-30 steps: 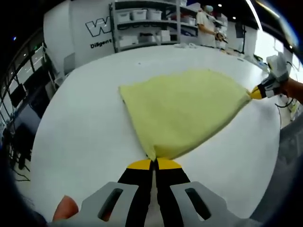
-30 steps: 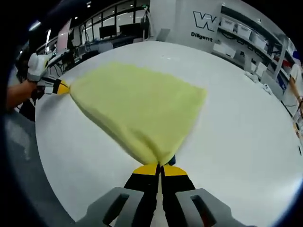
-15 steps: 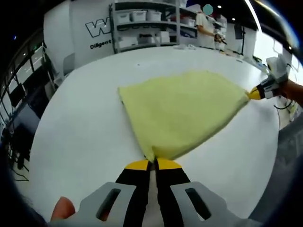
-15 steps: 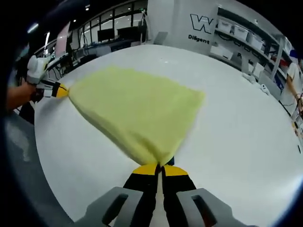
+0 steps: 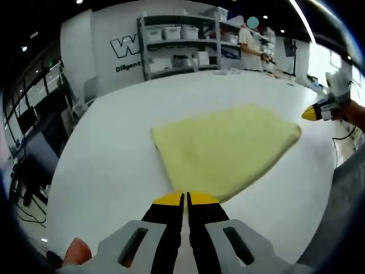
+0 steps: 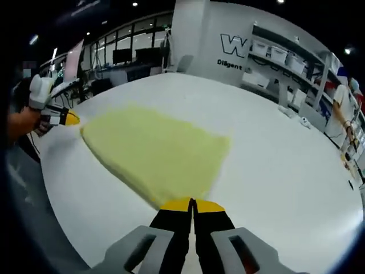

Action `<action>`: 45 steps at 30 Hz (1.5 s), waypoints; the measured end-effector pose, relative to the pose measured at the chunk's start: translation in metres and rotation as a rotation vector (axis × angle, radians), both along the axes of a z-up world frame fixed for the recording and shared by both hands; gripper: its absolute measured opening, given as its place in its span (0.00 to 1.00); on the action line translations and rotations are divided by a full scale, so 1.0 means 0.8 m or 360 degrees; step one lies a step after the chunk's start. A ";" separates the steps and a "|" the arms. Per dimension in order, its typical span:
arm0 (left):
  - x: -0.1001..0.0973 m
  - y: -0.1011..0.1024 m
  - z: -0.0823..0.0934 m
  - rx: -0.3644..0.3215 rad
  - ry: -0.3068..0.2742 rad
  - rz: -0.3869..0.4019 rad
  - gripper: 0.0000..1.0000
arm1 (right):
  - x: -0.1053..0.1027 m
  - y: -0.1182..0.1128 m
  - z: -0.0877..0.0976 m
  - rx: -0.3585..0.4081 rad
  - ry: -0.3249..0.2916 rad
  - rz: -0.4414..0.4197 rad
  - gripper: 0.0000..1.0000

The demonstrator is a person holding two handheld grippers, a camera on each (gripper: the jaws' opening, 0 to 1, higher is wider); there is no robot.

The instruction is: Fold the garment on the visible template until the final outline fits inside the template.

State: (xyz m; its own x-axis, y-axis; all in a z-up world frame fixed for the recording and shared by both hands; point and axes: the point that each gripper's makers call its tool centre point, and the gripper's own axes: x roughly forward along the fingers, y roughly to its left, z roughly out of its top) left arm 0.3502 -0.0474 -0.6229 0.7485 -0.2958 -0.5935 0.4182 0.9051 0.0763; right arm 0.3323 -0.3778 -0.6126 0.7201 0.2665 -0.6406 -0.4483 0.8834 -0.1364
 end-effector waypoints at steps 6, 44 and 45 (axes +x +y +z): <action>-0.001 -0.023 0.019 -0.0052 -0.0062 -0.0042 0.00 | 0.004 0.038 0.025 0.0071 -0.0074 0.0067 0.00; -0.081 -0.060 0.092 -0.0478 -0.0190 -0.0285 0.87 | -0.061 0.064 0.072 0.0342 -0.0249 0.0051 0.76; -0.082 -0.063 0.093 -0.0492 -0.0195 -0.0295 0.89 | -0.062 0.067 0.072 0.0350 -0.0246 0.0063 0.80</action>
State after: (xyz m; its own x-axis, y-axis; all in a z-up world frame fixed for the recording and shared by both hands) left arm 0.2844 -0.0975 -0.5485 0.7255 -0.5838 -0.3644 0.5815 0.8032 -0.1291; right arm 0.2825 -0.3243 -0.5554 0.7911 0.4167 -0.4477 -0.4717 0.8817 -0.0127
